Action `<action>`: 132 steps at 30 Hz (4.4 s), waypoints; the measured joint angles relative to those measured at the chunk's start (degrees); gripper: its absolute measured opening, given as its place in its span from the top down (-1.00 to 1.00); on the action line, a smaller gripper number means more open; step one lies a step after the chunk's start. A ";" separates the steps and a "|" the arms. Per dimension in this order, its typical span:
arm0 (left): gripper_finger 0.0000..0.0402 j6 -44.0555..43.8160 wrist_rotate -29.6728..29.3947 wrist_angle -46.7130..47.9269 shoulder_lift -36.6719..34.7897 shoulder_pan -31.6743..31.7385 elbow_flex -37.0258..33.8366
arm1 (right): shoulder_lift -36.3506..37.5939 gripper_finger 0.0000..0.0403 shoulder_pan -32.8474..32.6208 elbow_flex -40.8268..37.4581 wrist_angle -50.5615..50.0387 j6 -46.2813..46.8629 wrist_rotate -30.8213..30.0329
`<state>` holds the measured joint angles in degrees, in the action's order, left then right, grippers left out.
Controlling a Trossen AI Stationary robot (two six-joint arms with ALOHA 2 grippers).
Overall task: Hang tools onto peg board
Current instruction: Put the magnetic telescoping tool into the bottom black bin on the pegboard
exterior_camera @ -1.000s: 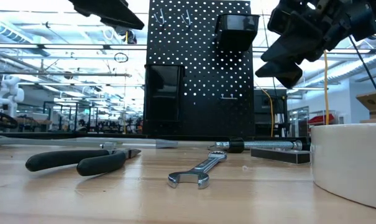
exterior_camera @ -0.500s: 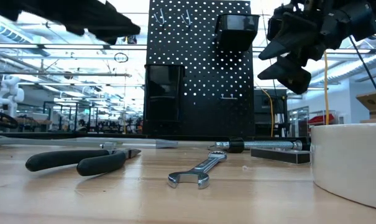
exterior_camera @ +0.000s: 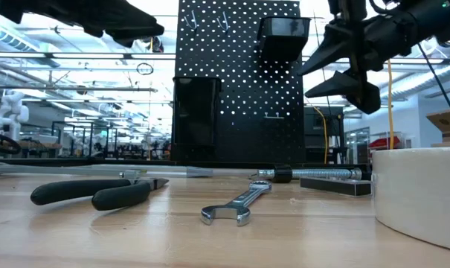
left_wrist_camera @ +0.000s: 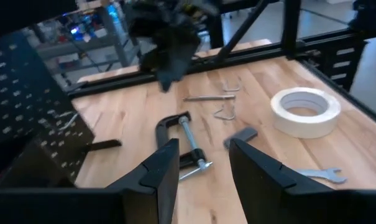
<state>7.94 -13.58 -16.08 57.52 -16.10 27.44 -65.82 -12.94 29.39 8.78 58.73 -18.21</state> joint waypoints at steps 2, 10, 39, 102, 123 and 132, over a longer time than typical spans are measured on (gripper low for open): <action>0.28 -0.86 -0.67 0.97 -0.38 0.04 0.00 | 0.00 0.13 -1.05 0.00 -0.06 0.60 -1.43; 0.28 -2.58 -0.11 0.69 1.47 0.11 0.04 | 0.00 0.13 -3.51 0.00 -3.89 -1.15 -2.48; 0.28 3.33 -0.35 -2.79 1.88 2.64 0.11 | 0.11 0.13 -3.12 7.34 -16.29 6.58 3.08; 0.28 2.92 -0.35 -0.70 1.87 2.64 0.11 | -27.50 0.13 -15.09 33.33 -75.23 32.76 12.70; 0.28 4.49 -0.48 -1.54 1.88 2.67 0.11 | -11.41 0.13 -14.44 13.00 -60.92 43.52 10.79; 0.28 4.51 -0.83 -0.97 1.88 2.67 0.11 | -12.43 0.13 -14.70 11.98 -53.94 46.94 9.45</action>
<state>12.45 -14.41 -17.05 59.40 -13.43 27.55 -78.25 -27.64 41.36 -45.16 105.67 -8.76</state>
